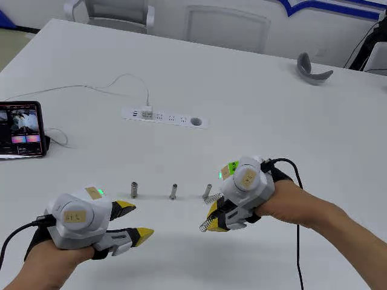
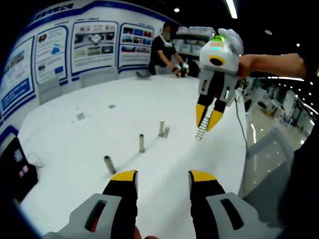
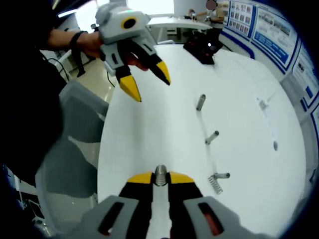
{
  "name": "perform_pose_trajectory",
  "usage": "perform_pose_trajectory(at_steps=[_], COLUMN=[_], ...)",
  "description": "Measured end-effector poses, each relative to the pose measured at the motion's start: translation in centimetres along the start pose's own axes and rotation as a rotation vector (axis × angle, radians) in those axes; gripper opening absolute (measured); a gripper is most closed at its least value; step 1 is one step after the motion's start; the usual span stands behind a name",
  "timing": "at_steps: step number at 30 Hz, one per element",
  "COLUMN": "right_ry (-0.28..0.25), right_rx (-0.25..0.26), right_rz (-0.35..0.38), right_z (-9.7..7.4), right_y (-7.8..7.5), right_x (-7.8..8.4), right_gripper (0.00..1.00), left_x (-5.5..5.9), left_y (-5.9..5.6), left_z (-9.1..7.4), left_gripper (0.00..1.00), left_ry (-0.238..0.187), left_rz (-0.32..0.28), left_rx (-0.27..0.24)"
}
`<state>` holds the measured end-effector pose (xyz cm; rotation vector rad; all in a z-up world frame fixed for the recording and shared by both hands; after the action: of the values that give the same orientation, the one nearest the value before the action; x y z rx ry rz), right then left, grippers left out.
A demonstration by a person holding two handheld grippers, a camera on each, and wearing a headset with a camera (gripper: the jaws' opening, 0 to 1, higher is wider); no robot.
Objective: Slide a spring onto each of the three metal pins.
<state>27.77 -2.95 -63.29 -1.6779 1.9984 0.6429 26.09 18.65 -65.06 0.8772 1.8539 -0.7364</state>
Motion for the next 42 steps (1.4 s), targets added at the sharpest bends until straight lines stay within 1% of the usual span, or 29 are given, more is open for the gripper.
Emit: perform_pose_trajectory(at_steps=[10, 12, 15, 19, 24, 28, 36, 39, 42], right_ry=[0.021, 0.025, 0.033, 0.041, 0.041, 0.044, 0.062, 0.067, 0.066], right_rx=[0.013, 0.022, 0.019, 0.025, 0.042, 0.044, 0.044, 0.052, 0.055], right_rz=[-0.007, -0.017, -0.027, -0.036, -0.027, -0.023, -0.054, -0.066, -0.063], right_z=[1.0, 1.3, 1.6, 1.8, 2.0, 2.2, 2.8, 2.9, 3.1], right_y=[-2.1, -2.6, -3.1, -4.2, -5.7, -6.7, -8.4, -9.1, -9.5], right_x=[-0.5, -0.5, -0.6, -0.9, -1.4, -2.1, -3.2, -3.6, -3.9], right_gripper=[0.12, 0.12, 0.12, 0.12, 0.12, 0.12, 0.12, 0.12, 0.12], left_x=[0.6, 0.9, 1.2, 1.4, 1.7, 1.7, 1.2, 1.3, 1.5], left_y=[0.8, 1.0, 1.2, 1.4, 1.4, 1.2, 1.3, 1.3, 1.4], left_z=[-1.1, -1.2, -1.4, -1.7, -2.0, -2.2, -2.7, -3.0, -3.3], left_gripper=[0.49, 0.51, 0.55, 0.61, 0.64, 0.66, 0.68, 0.68, 0.68], left_ry=[-0.007, -0.006, 0.004, 0.001, 0.0, 0.001, -0.017, -0.016, -0.018], left_rz=[-0.037, -0.047, -0.059, -0.074, -0.099, -0.109, -0.122, -0.121, -0.128], left_rx=[-0.057, -0.07, -0.084, -0.102, -0.115, -0.118, -0.132, -0.134, -0.14])
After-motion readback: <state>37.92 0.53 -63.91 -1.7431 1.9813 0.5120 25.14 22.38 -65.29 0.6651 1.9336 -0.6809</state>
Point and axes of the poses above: the centre of the closed fingertips' face, and the gripper's own axes: z roughly forward along the fingers, y roughly to its left, x roughly out of its underside, the point moved 8 cm from there along -z, roughly backward along the fingers, and after that the axes turned 10 degrees about -y, right-handed, at the moved point
